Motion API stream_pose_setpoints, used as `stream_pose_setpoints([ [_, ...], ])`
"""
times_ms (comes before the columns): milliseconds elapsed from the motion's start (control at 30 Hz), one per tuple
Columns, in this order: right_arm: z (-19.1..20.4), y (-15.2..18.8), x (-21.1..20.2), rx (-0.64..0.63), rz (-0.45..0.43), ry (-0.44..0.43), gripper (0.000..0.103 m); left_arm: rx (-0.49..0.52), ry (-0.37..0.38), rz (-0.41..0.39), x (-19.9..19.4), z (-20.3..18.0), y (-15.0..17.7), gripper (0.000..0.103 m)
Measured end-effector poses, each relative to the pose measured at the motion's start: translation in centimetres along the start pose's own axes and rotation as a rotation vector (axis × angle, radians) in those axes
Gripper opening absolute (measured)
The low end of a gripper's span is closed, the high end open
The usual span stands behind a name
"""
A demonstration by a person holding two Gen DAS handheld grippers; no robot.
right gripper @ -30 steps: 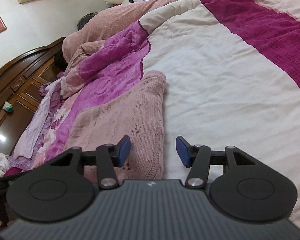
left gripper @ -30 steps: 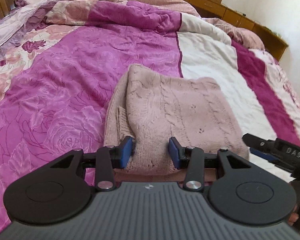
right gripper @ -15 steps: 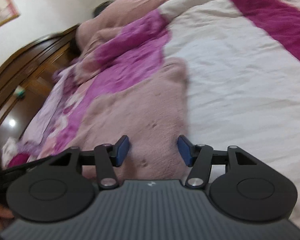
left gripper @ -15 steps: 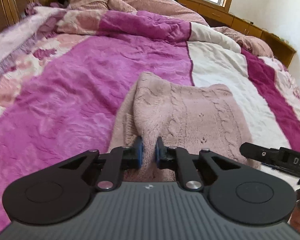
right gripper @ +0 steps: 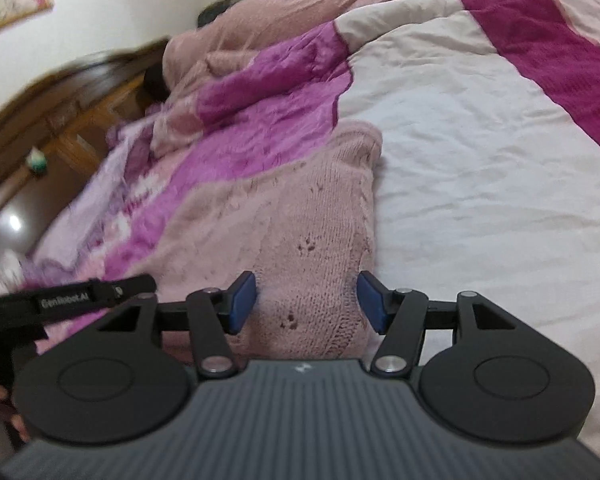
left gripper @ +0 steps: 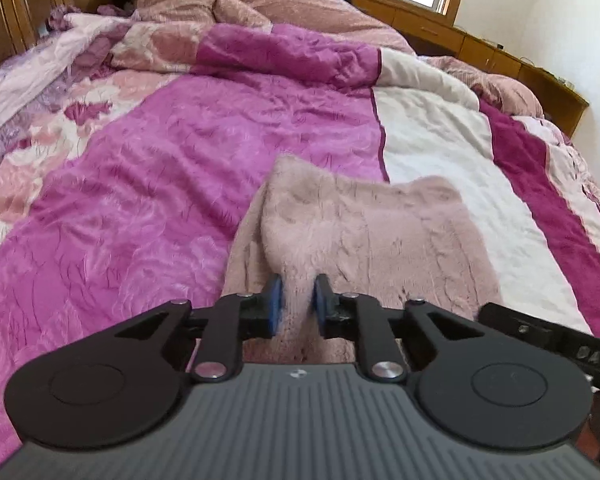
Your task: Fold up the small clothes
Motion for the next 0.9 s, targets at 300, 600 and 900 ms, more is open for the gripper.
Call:
stream_pose_setpoints([
  [300,-1.6,-1.2,0.5,0.019,-0.031,0.054,0.059,0.031,-0.007,-0.048,3.0,-1.3,-3.4,0.048],
  [600,-1.5,0.1,2.0,-0.015,0.015,0.046,0.059,-0.035,-0.029,0.012,9.7,-0.9,-4.8,0.047],
  [900,-0.7,0.4,2.7,-0.042,0.031,0.029,0.059,0.084,-0.048,-0.045,9.7,-1.8,-4.2,0.019],
])
Point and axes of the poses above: each gripper's, at about its wrist camera, not at the fingertips, and x roughly the way its jaws point, z to its left, y to its underside, the point moved 5 cm from there along x, roughly the way its jaws point, and after that the axes turned 11 degrees about -x, right-handed, at the moved point
